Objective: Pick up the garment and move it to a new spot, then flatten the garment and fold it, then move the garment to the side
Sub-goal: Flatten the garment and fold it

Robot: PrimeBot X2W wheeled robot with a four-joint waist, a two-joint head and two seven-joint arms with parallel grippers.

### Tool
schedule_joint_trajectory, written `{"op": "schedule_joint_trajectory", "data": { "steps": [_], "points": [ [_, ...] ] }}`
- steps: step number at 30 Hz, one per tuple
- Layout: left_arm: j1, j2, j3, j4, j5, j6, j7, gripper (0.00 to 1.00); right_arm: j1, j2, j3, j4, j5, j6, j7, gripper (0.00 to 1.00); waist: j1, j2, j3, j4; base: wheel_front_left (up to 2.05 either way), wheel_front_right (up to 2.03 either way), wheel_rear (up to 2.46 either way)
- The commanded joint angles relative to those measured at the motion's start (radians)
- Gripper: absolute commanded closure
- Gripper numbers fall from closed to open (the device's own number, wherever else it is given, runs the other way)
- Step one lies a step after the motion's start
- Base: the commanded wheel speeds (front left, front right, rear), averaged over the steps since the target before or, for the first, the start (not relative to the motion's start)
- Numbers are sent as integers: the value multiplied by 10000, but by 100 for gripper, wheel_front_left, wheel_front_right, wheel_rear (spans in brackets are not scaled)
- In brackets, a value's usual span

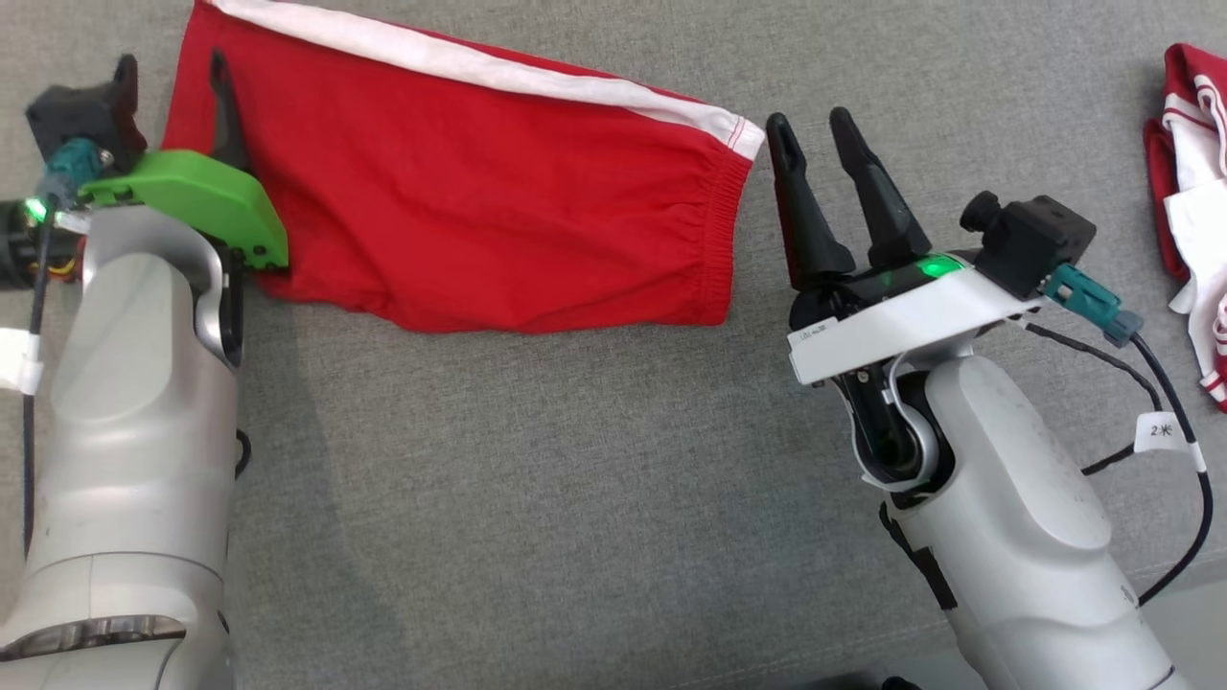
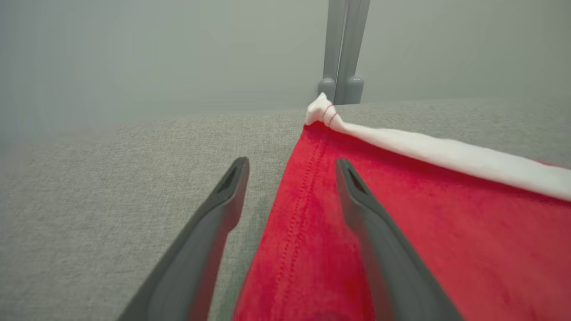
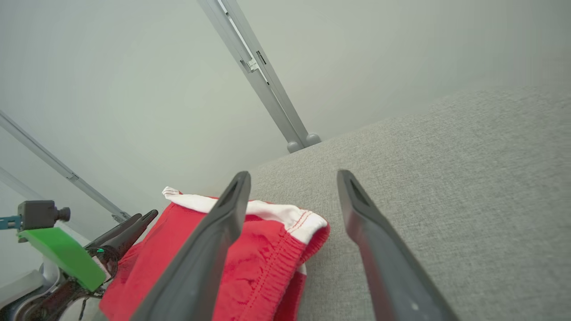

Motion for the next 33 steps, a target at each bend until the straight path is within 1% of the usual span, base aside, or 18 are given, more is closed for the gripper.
{"op": "schedule_joint_trajectory", "data": {
  "steps": [1, 7, 13, 18, 21, 22, 23, 27, 33],
  "points": [
    [166, -22, -18, 128, -60, 80, 8, 0, 194, -12, -110, 10, -172, -2, -20, 0, 0, 0, -153, 59, 0, 0, 0],
    [360, -112, -129, 1204, -121, 123, 75, 0, 612, -12, -642, 66, -588, -2, -20, 0, 0, 0, -584, 125, 0, 0, 0],
    [537, -82, -86, 2069, -275, 363, 267, 0, 934, -13, -1115, 151, -693, -2, -20, 0, 0, 0, -950, 114, 0, 0, 0],
    [721, -34, -51, 2407, -369, 458, 366, 0, 1087, -15, -1262, 143, -773, -2, -20, 0, 0, 0, -1112, 89, 0, 0, 0],
    [867, -30, -51, 2542, -465, 424, 477, 0, 1147, -13, -1310, 162, -849, -2, -20, 0, 0, 0, -1180, 77, 0, 0, 0],
    [904, -32, -57, 2575, -499, 400, 500, 48, 1152, -13, -1327, 164, -857, -2, -20, 0, 0, 0, -1197, 73, 0, 0, 0],
    [948, -34, -68, 2602, -512, 367, 512, 100, 1162, -15, -1350, 156, -883, -2, -20, 0, 0, 0, -1219, 68, 0, 0, 0],
    [1088, -31, -106, 2672, -608, 287, 507, 100, 1221, -13, -1410, 178, -941, -2, -20, 0, 0, 0, -1336, 72, 0, 0, 0],
    [1409, -101, 25, 2641, -884, 181, 189, 100, 1465, -14, -1594, 321, -1110, -2, -20, 0, 0, 0, -1795, 164, 0, 0, 0]
  ]
}}
